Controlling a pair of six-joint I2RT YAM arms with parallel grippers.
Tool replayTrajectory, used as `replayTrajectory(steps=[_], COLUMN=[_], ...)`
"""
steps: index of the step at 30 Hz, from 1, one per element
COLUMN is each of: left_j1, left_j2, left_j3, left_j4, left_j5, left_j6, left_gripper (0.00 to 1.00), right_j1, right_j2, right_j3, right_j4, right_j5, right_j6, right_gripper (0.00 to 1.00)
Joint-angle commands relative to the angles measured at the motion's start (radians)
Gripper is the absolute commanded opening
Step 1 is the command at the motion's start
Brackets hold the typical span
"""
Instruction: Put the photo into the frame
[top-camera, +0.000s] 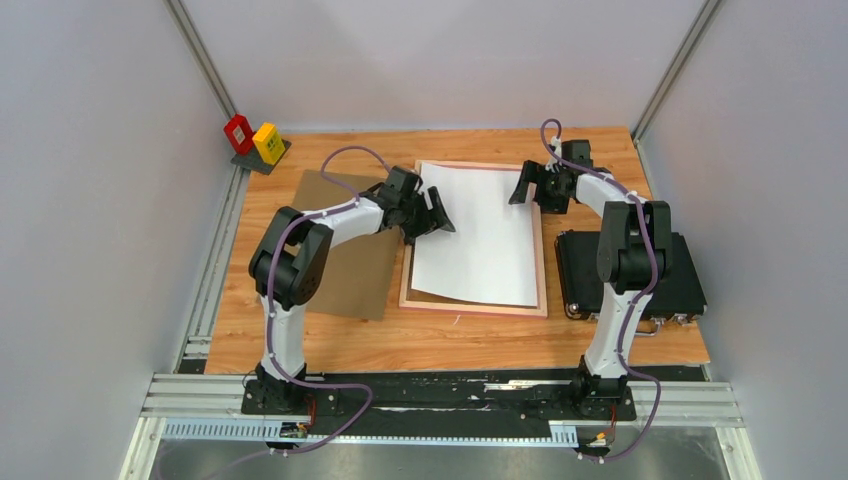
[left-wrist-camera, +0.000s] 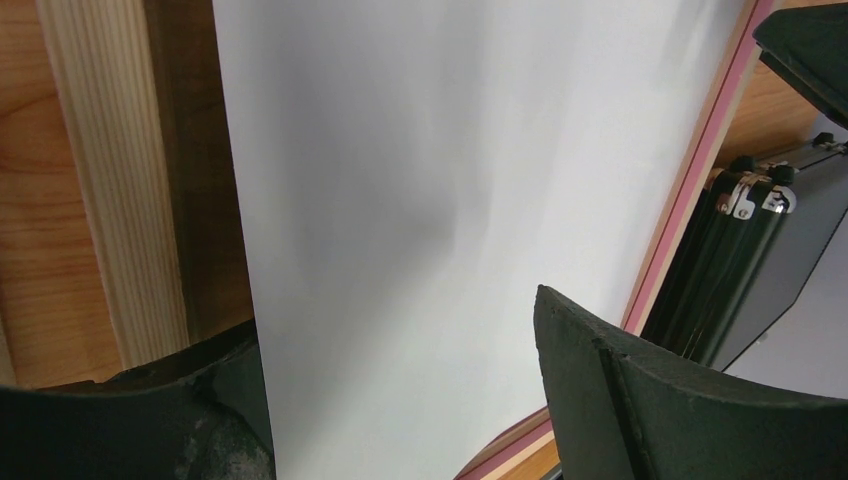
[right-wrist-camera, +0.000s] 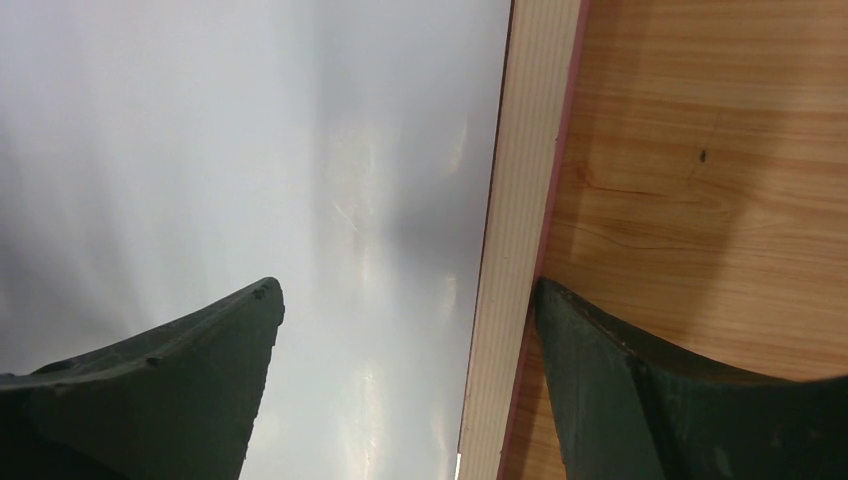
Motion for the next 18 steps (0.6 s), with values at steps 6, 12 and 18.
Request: replayTrajectory(steps=[6,12,18], left_j1=[-0.022,-0.022,-0.022], left_j2=[0.022,0.005,-0.016], left_j3=[0.072,0.077,0.083], left_j4=[-0.049,-0.076,-0.098], left_j5=[-0.044,-0.098,-0.148], left_j6=[0.063,0.095,0.130], left_gripper=[0.84,0.84,0.85], right_j1=[0.004,0.003,0.004], right_j2=[-0.035,-0.031,-0.040], right_j3=[0.010,0.011,0.007], right_j4=[0.001,0.001,0.001], right_j5=[-0.034,-0.032,-0.026], right_j6=[0.011,0.010,0.006], right_gripper=[0.93,0.93,0.93])
